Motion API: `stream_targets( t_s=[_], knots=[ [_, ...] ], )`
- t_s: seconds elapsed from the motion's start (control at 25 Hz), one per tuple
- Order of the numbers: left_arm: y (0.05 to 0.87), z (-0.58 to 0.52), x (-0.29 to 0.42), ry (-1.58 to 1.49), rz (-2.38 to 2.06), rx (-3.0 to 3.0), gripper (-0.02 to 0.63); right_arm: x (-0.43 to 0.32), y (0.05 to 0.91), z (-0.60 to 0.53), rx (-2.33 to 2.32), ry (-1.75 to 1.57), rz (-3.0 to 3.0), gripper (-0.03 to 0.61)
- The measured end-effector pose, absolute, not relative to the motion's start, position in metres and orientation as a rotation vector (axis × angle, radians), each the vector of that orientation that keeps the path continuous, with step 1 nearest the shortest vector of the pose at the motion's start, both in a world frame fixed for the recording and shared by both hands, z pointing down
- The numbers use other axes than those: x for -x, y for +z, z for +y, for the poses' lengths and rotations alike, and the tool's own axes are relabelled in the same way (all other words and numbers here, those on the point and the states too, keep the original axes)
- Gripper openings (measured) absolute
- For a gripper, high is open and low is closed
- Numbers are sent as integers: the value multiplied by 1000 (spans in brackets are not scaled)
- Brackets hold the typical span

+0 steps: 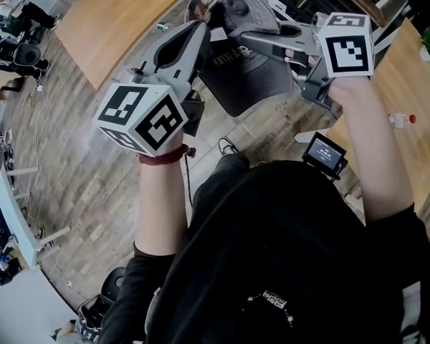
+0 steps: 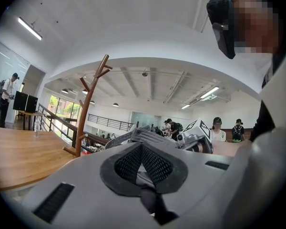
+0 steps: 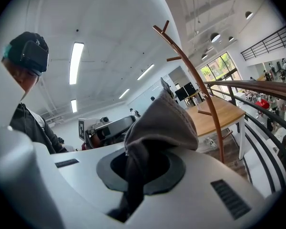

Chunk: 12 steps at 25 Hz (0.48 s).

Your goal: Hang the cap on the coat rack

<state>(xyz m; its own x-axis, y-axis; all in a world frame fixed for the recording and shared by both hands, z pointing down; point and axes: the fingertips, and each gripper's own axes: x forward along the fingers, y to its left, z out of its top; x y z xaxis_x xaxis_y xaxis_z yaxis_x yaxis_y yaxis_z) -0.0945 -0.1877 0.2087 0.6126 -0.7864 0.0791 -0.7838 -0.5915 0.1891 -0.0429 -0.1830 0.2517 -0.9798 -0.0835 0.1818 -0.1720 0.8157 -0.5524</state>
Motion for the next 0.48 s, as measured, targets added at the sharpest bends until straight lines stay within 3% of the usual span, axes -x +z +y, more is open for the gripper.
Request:
stream_targets(
  t_s=[0.48],
  knots=[
    [224, -197, 93, 14, -1186, -2713, 5, 43, 264, -192, -306, 863, -2872, 20]
  ],
)
